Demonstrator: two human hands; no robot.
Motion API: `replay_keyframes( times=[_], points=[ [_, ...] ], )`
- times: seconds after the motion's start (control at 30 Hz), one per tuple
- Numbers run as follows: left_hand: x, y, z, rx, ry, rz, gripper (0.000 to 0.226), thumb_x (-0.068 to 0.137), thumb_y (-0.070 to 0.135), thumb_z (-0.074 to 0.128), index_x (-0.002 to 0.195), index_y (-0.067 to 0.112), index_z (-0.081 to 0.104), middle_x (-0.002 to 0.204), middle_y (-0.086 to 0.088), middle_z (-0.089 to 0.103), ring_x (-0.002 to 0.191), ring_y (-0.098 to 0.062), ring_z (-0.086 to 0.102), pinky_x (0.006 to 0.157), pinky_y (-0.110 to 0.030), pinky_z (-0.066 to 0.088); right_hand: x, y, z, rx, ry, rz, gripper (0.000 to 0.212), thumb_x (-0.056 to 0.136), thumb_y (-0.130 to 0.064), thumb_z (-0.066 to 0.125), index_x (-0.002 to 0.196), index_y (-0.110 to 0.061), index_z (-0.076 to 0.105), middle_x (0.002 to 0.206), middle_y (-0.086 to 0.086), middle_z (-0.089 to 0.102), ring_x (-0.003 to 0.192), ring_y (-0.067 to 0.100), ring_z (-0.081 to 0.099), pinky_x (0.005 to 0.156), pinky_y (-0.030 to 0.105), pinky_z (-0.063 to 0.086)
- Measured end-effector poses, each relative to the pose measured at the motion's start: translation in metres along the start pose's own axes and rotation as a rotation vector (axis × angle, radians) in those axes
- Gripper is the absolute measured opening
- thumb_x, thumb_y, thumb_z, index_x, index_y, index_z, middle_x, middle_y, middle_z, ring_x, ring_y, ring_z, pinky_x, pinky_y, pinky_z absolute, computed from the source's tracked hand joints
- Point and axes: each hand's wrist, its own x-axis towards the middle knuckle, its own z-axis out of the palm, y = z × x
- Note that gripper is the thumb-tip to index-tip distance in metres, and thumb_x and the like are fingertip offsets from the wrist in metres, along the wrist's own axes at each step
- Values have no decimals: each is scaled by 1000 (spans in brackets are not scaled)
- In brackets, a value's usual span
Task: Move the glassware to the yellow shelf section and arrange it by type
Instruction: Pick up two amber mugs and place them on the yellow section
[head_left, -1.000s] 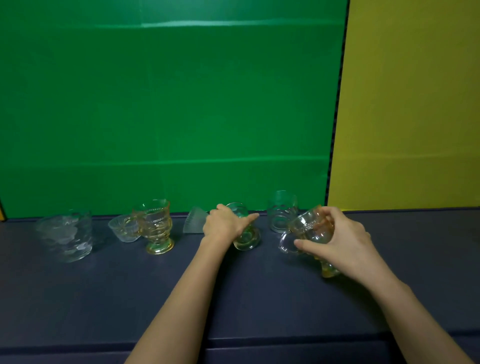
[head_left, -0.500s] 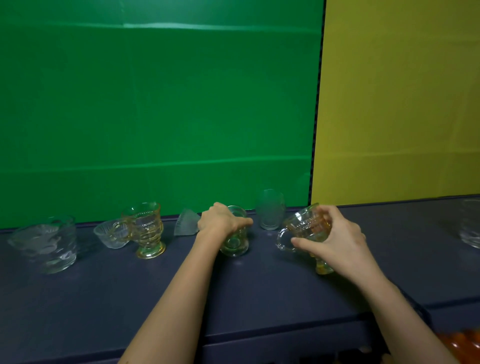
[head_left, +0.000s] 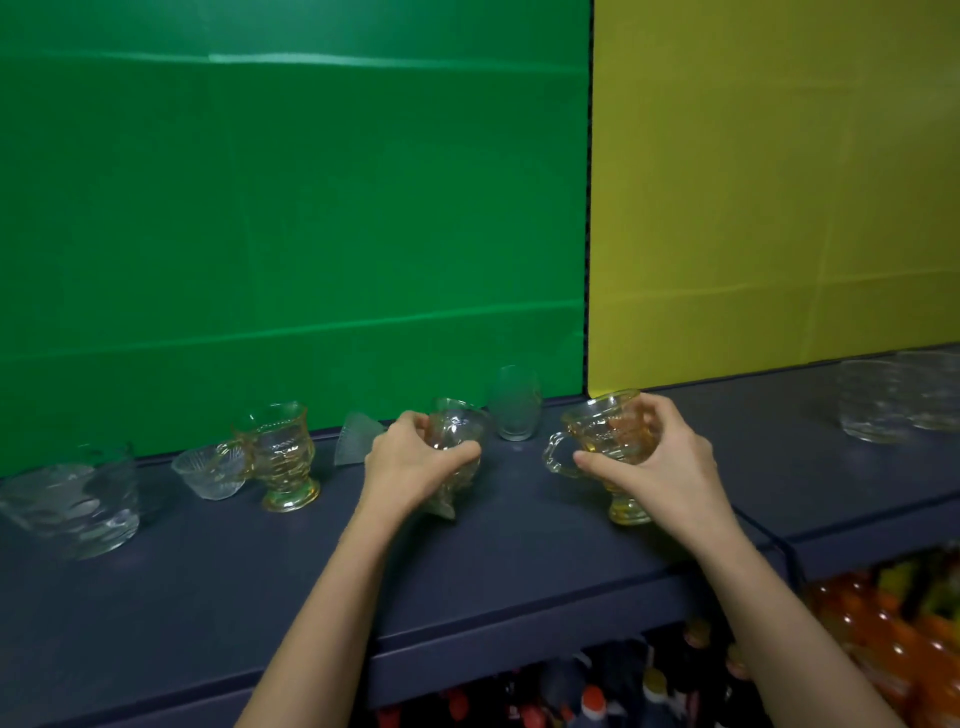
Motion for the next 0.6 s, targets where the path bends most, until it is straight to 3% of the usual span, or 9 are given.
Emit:
replay_keyframes(
  times=[0.13,0.23,0.33,0.47,0.6],
  points=[
    [-26,6,7,-233,-12,76,77,43,42,65,115,17,54,105,3,56,101,-15,54,94,-30,42,-9,8,-14,59,67,9,77,59,-34,84,125,-19,47,104,-8,54,99,9,50,91,25,39],
    [-39,19,22,-397,-71,147,65,37,42,68,98,23,58,98,7,65,86,-2,62,77,-19,49,-13,19,-35,104,117,19,76,57,-34,85,123,-20,48,109,-7,60,102,10,55,90,23,40],
    [-53,40,44,-518,-112,195,58,43,29,76,99,25,59,90,12,66,68,12,60,63,-3,46,-15,36,-64,130,170,17,71,55,-34,85,117,-22,51,110,-4,66,104,13,60,93,27,46],
    [-76,77,80,-631,-137,234,57,57,4,82,108,15,59,92,8,65,66,14,60,58,-1,42,-21,62,-113,130,223,18,69,56,-31,85,116,-23,51,110,-4,65,103,12,61,88,22,44],
    [-104,125,126,-714,-168,293,54,61,-7,77,108,7,57,89,8,63,62,15,60,54,0,41,-24,98,-172,101,272,35,69,55,-34,85,114,-24,52,108,-7,67,100,9,63,91,30,49]
  ],
)
